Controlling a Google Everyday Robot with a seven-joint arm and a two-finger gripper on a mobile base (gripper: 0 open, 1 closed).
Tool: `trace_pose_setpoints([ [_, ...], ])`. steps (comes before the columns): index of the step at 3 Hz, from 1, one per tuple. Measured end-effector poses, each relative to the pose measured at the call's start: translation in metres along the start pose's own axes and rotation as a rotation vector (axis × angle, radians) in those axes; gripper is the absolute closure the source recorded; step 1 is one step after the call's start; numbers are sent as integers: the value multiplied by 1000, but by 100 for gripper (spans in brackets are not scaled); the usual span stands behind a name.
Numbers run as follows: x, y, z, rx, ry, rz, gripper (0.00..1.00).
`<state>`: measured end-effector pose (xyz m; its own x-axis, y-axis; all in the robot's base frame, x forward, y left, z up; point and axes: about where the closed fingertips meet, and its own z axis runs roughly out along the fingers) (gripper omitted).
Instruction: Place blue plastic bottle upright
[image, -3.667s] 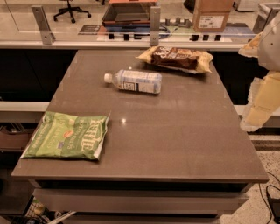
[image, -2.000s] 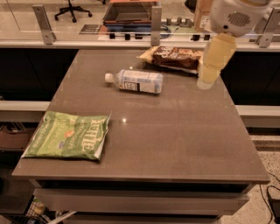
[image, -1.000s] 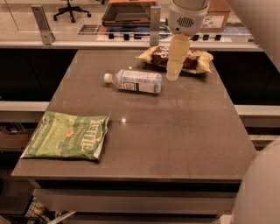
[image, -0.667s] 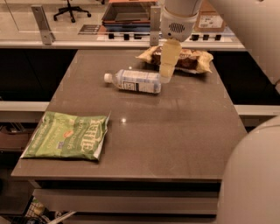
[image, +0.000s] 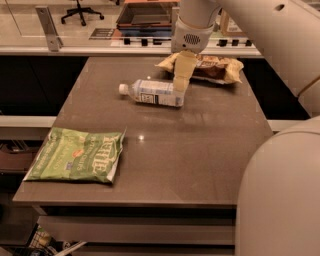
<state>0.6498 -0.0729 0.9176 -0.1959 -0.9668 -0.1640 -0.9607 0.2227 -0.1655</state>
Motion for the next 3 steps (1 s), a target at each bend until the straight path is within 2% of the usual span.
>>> trace_pose_setpoints([
  [1,-13,1,7,-19,0,-5,0],
  [2,-42,9,28,-80,7,-11,0],
  [3,-67,22,48,-143,-6,14,2],
])
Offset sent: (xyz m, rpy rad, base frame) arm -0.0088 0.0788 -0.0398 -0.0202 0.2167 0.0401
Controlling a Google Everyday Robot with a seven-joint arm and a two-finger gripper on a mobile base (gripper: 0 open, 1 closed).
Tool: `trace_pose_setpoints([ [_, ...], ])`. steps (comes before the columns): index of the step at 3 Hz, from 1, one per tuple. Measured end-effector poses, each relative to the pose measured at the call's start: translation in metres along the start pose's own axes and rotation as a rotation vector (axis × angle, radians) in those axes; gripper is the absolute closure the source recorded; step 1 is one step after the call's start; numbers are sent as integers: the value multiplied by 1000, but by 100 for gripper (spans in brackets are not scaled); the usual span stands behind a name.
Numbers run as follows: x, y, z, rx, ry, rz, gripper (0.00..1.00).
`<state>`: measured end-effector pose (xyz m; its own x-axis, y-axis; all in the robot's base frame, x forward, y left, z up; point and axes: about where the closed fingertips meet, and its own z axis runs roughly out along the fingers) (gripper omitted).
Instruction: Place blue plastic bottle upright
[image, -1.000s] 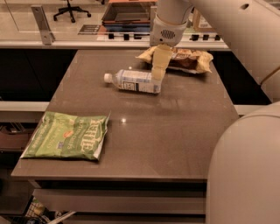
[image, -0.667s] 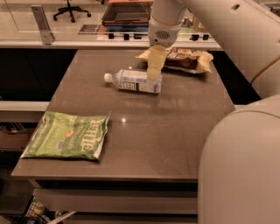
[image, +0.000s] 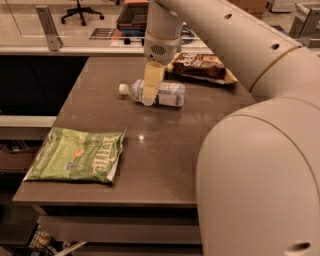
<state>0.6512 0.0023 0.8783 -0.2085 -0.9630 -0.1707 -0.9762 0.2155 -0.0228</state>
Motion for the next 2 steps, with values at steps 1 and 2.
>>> trace_pose_setpoints([
  [1,0,5,12,-25,-19,35,6],
  [2,3,9,21,-24,-23,45,23],
])
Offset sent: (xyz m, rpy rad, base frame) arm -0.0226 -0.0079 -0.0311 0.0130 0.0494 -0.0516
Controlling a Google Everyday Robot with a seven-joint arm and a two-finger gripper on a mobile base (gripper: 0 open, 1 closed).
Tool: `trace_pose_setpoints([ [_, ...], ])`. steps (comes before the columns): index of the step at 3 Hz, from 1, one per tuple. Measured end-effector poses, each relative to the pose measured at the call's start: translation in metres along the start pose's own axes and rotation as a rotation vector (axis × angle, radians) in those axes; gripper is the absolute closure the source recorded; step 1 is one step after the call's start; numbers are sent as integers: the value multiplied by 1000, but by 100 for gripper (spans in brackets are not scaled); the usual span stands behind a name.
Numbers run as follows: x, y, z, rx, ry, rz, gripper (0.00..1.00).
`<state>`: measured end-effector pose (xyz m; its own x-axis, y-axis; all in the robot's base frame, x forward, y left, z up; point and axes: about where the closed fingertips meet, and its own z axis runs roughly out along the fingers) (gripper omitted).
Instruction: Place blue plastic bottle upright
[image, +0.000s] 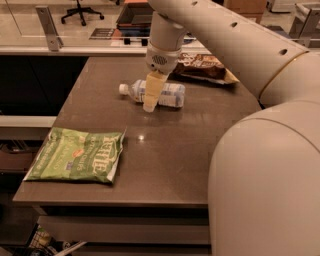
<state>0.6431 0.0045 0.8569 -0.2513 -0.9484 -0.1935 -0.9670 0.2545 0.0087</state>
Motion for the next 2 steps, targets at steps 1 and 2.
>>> trace_pose_setpoints([
  [1,-3,-2,14,-13,-5,-18,46],
  [2,-8,-2,21,-26,26,-57,70],
])
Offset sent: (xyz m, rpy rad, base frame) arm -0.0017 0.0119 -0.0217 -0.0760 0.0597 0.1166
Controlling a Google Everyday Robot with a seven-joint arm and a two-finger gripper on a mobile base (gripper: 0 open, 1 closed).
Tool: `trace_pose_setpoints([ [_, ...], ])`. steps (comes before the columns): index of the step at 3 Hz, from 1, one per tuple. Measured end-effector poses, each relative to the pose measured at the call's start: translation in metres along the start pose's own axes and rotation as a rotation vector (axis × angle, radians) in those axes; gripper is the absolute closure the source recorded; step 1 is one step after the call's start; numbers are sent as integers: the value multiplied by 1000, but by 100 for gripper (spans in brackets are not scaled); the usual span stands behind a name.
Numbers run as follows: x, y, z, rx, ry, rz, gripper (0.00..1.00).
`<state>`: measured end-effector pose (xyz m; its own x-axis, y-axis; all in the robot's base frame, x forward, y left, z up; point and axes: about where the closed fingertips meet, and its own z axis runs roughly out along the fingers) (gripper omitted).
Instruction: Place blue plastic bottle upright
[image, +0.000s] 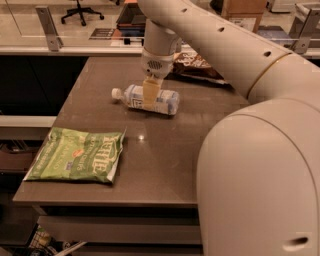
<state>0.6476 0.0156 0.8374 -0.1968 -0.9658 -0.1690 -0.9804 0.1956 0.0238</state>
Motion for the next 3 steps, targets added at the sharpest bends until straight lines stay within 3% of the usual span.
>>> trace_pose_setpoints([
  [1,-3,4,0,-2,68,-45,93],
  [2,-9,-1,4,15,53,-49,100],
  [3,-9,-2,3,15,53,-49,100],
])
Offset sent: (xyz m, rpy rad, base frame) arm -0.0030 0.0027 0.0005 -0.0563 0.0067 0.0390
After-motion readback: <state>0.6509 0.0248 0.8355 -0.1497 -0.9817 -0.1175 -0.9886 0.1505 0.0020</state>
